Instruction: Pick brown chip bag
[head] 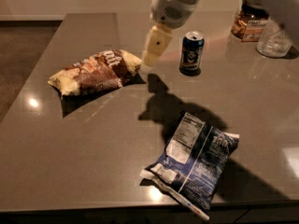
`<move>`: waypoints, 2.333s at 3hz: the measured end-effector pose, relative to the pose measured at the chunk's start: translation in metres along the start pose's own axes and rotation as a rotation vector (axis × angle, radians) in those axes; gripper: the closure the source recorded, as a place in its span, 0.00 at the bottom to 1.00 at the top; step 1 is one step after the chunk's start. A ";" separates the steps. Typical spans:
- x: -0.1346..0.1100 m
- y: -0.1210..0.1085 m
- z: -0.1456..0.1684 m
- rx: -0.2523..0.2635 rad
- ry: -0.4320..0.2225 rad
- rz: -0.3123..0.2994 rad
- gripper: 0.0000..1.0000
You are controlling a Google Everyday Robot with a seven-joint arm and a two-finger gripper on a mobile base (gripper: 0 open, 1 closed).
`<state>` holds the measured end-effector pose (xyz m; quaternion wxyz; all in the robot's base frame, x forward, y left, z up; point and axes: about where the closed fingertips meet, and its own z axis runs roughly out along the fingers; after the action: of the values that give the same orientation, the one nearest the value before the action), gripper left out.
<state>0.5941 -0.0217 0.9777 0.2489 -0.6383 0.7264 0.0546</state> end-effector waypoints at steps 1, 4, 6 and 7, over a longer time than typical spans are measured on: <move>-0.013 -0.015 0.047 -0.013 0.020 0.007 0.00; 0.000 -0.036 0.128 -0.061 0.128 0.021 0.21; 0.006 -0.040 0.124 -0.079 0.140 0.035 0.69; 0.002 -0.043 0.094 -0.062 0.107 0.032 0.91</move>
Offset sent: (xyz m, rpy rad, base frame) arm 0.0637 0.0550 -0.0883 -0.0785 0.0663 -0.0114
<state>0.6623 0.0064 0.9051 0.1892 -0.6361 0.7466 0.0468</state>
